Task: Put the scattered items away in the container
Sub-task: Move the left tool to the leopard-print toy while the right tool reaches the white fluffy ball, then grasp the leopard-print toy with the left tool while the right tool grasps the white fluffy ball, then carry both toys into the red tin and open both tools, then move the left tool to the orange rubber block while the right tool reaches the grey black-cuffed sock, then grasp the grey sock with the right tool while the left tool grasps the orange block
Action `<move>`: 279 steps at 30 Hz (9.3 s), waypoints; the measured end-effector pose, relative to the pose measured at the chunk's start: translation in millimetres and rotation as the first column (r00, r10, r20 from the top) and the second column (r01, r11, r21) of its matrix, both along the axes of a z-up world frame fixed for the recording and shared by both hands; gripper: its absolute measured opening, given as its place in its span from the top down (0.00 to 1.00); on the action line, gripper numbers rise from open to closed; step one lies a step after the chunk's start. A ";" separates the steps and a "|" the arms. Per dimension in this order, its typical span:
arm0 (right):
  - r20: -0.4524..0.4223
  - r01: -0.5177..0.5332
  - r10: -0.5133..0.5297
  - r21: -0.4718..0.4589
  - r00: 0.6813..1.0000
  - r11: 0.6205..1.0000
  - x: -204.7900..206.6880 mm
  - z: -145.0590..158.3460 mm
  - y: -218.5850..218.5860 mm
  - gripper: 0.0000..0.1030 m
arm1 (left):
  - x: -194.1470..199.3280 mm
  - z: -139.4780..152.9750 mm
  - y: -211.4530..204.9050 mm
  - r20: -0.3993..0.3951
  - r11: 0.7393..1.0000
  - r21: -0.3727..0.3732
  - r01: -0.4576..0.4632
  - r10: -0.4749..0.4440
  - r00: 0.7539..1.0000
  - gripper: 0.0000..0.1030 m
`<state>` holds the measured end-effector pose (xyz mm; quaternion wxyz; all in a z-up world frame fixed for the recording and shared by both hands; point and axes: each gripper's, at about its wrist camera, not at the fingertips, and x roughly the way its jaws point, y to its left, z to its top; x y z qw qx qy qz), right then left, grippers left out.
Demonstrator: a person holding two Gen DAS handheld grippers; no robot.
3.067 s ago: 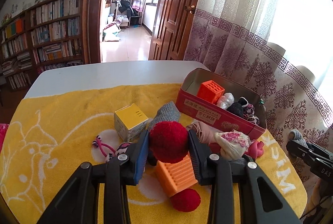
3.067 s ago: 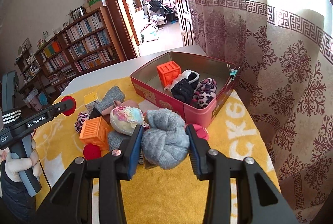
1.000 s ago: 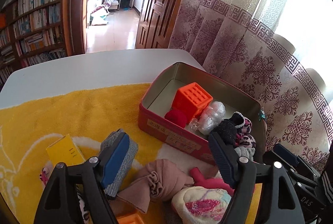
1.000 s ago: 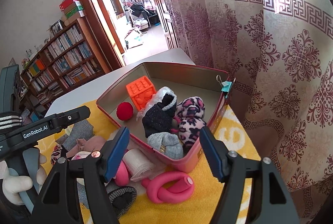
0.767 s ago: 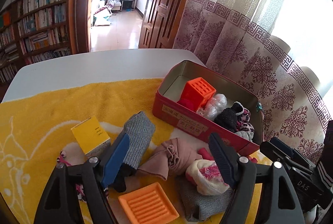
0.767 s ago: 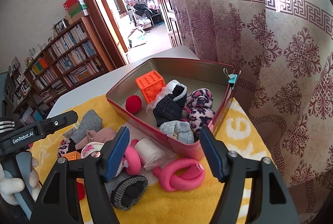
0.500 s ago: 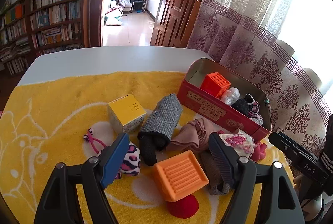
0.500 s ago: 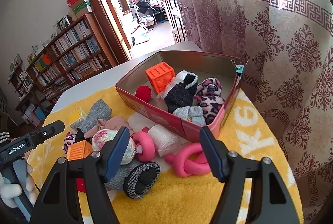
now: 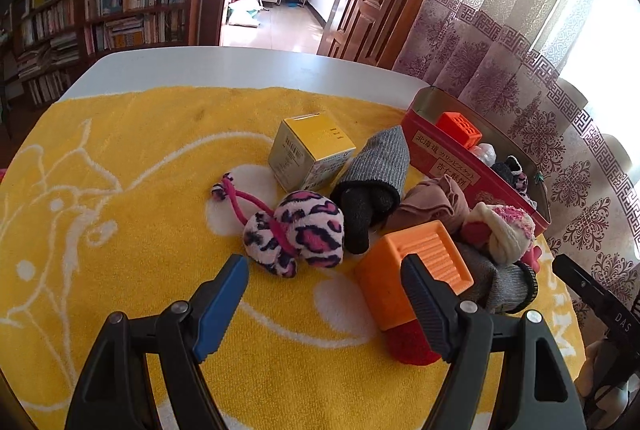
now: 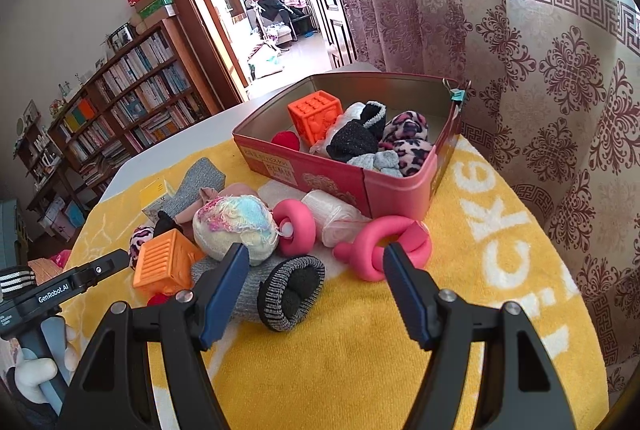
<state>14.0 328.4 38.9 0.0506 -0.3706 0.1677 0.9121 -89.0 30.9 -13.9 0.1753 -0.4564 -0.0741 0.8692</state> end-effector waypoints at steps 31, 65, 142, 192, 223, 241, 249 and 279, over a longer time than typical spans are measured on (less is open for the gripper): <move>0.049 -0.015 0.016 -0.013 0.999 1.000 9.2 -18.0 -11.2 0.29 | -53.4 -31.5 10.7 0.048 0.994 -0.105 0.006 -0.001 0.999 0.22; 0.047 -0.117 0.113 0.100 0.993 0.988 -47.5 5.5 -51.2 0.29 | -39.6 -9.5 -5.6 -0.032 1.000 -0.018 0.018 -0.019 0.999 0.37; -0.049 0.141 -0.138 0.059 0.989 0.988 -119.2 28.1 106.9 0.32 | -150.8 18.8 214.1 0.009 0.968 -0.035 0.250 -0.249 0.968 0.34; 0.059 -0.116 0.113 0.057 0.992 0.992 -32.4 -2.4 -16.8 0.31 | -18.5 14.5 51.3 -0.091 0.988 -0.150 0.043 -0.057 0.994 0.19; 0.129 -0.123 0.111 0.086 0.985 0.989 -24.7 -16.7 -39.2 0.23 | 7.6 1.7 31.2 -0.061 0.995 -0.089 0.050 -0.055 0.997 0.19; 0.126 -0.177 0.151 0.235 0.981 0.956 -34.4 -12.2 -69.6 0.22 | 11.3 -0.3 20.2 -0.053 0.997 -0.070 0.029 -0.032 0.998 0.19; 0.127 -0.182 0.158 0.201 0.979 0.963 -37.3 -15.8 -63.0 0.20 | 12.0 -0.2 19.8 -0.047 0.997 -0.072 0.026 -0.030 0.998 0.19; 0.210 -0.204 0.175 0.124 0.962 0.971 -53.4 -40.3 -71.2 0.05 | 10.8 -4.7 12.4 -0.027 1.000 -0.007 0.031 -0.031 0.999 0.19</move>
